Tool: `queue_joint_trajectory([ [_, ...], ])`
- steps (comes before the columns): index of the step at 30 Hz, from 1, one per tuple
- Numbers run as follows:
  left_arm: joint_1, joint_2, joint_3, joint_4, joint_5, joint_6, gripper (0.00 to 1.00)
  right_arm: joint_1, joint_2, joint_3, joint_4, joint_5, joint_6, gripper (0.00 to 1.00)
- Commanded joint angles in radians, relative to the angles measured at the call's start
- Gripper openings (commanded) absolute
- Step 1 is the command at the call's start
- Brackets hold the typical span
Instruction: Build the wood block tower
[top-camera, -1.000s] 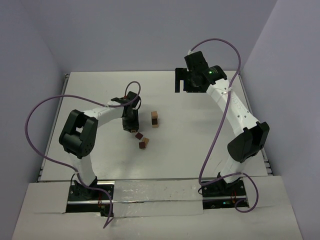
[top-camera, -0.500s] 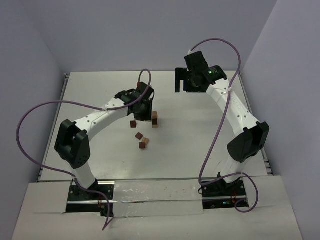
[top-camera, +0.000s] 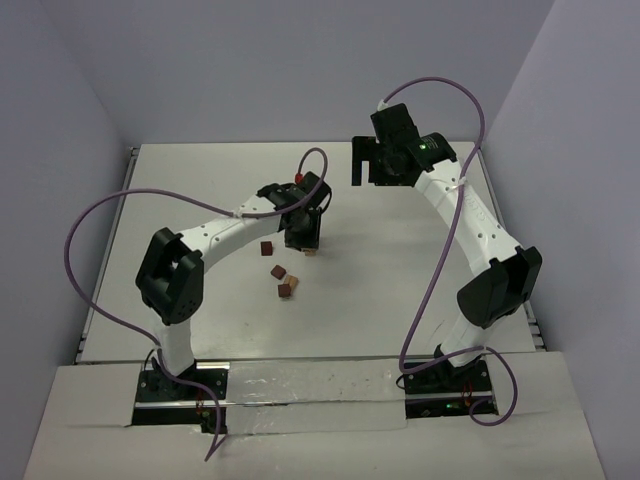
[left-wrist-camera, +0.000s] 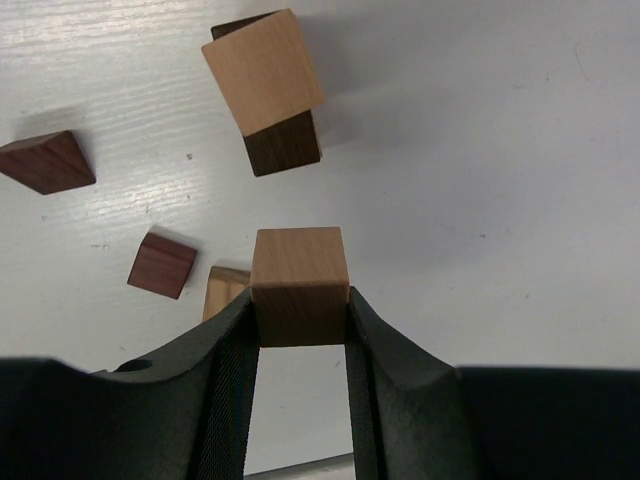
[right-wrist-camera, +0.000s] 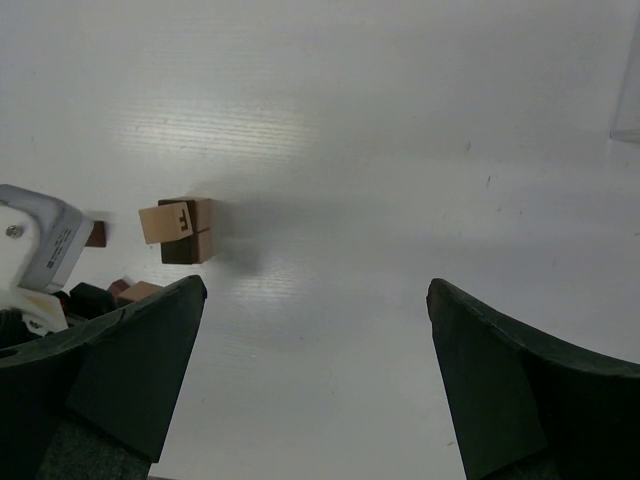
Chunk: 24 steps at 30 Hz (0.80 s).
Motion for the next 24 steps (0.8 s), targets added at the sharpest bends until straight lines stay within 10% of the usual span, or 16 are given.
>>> queue_joint_trajectory([
  [1, -0.007, 0.041, 0.075, -0.02, -0.019, -0.017, 0.0, -0.004, -0.037, 0.011, 0.025, 0.018, -0.011, 1.0],
  [24, 0.032, 0.152, 0.168, -0.051, -0.048, -0.013, 0.17, -0.004, -0.031, 0.006, 0.025, 0.007, -0.009, 1.0],
])
